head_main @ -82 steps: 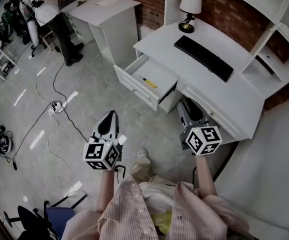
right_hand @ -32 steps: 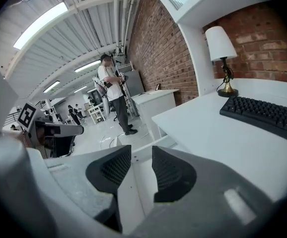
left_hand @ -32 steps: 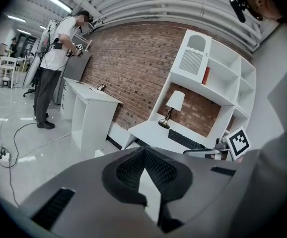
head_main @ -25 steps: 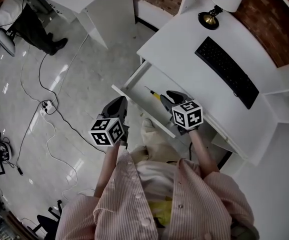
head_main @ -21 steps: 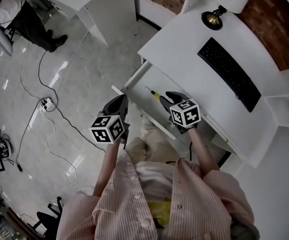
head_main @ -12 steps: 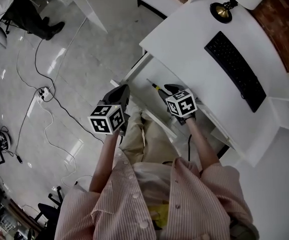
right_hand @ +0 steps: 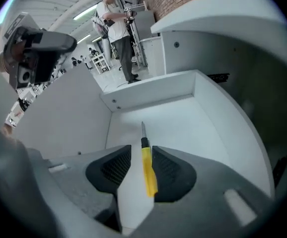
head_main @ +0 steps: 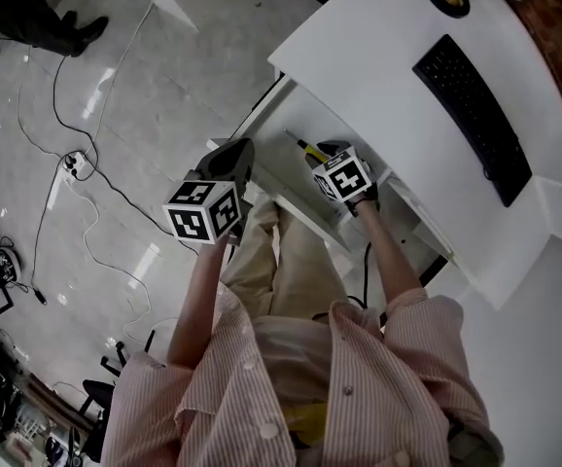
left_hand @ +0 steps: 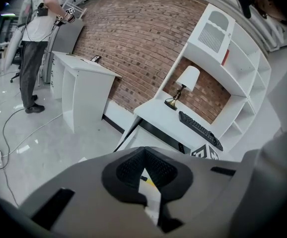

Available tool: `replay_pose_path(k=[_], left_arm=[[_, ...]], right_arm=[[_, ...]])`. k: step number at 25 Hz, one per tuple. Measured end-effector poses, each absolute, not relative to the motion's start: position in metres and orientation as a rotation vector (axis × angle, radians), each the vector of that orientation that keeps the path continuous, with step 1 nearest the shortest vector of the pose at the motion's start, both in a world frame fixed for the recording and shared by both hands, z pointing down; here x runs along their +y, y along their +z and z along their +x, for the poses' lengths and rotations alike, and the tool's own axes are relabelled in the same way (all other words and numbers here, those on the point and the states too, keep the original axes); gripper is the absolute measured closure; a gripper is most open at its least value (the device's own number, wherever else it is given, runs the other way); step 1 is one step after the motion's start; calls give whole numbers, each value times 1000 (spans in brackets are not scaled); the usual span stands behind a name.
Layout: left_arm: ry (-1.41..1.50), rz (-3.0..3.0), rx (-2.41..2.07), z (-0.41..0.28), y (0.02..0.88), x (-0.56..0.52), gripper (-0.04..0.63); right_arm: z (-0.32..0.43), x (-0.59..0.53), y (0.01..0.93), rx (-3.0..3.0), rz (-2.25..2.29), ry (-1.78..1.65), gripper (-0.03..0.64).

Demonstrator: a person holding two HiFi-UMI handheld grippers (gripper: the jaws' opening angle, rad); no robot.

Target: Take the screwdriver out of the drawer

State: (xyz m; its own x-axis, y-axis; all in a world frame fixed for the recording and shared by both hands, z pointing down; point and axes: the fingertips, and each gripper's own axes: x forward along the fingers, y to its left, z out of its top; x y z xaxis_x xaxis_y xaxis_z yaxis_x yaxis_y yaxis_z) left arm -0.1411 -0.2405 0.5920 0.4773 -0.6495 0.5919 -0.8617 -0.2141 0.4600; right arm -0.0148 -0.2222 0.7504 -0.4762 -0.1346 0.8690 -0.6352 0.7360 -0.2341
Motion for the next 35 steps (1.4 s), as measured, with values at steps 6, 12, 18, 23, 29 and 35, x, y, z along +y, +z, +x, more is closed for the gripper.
replay_pose_path(k=[6, 12, 18, 23, 29, 35], left_arm=[[354, 1942, -1237, -142, 603, -243, 595], [355, 1928, -1229, -143, 607, -243, 595], [355, 1919, -1218, -145, 611, -241, 595], [356, 1912, -1224, -147, 613, -238, 595], [349, 1909, -1226, -150, 612, -236, 595], [341, 1921, -1229, -151, 605, -232, 595]], right_arm=[[-15, -221, 785, -1938, 545, 621, 492], [-13, -219, 799, -1894, 528, 622, 492], [-13, -220, 806, -1863, 541, 595, 495], [-13, -222, 802, -1848, 530, 522, 519], [-14, -220, 802, -1835, 513, 491, 535], [-18, -217, 789, -1861, 530, 480, 537]])
